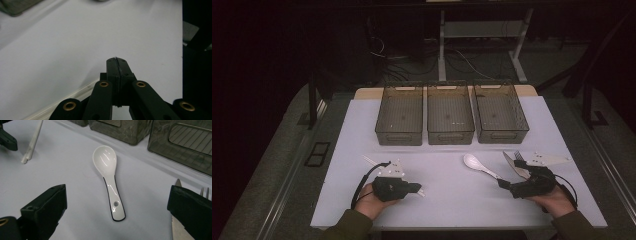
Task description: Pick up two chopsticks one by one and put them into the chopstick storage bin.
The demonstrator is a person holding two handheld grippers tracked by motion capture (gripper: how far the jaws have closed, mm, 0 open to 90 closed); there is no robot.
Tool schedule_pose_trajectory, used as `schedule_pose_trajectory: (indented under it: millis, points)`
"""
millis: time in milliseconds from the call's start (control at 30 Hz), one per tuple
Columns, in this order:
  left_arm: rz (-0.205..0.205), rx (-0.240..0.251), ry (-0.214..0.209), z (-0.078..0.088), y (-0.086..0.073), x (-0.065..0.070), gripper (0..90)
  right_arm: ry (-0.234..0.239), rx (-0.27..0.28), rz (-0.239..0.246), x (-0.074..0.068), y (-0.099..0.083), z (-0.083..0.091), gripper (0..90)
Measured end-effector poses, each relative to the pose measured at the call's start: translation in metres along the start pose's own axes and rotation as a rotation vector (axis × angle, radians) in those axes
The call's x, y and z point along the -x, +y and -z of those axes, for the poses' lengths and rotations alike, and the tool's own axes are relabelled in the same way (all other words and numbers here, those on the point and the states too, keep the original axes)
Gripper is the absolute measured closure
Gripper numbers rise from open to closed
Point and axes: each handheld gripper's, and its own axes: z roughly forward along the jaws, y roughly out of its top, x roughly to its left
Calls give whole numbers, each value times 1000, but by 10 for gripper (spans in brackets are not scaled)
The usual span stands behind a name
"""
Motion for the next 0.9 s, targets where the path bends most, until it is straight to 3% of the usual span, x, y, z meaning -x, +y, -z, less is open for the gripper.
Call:
schedule_pose_trajectory:
  millis: [133, 400, 900]
  points:
    - [-32, -43, -3, -7, -1, 3, 888, 0, 2, 1, 0, 0, 0, 25]
    - [-56, -93, -21, -16, -2, 6, 888, 0, 3, 0, 1, 0, 0, 25]
    - [-72, -96, 1, -22, 2, 4, 888, 0, 3, -8, 1, 0, 1, 25]
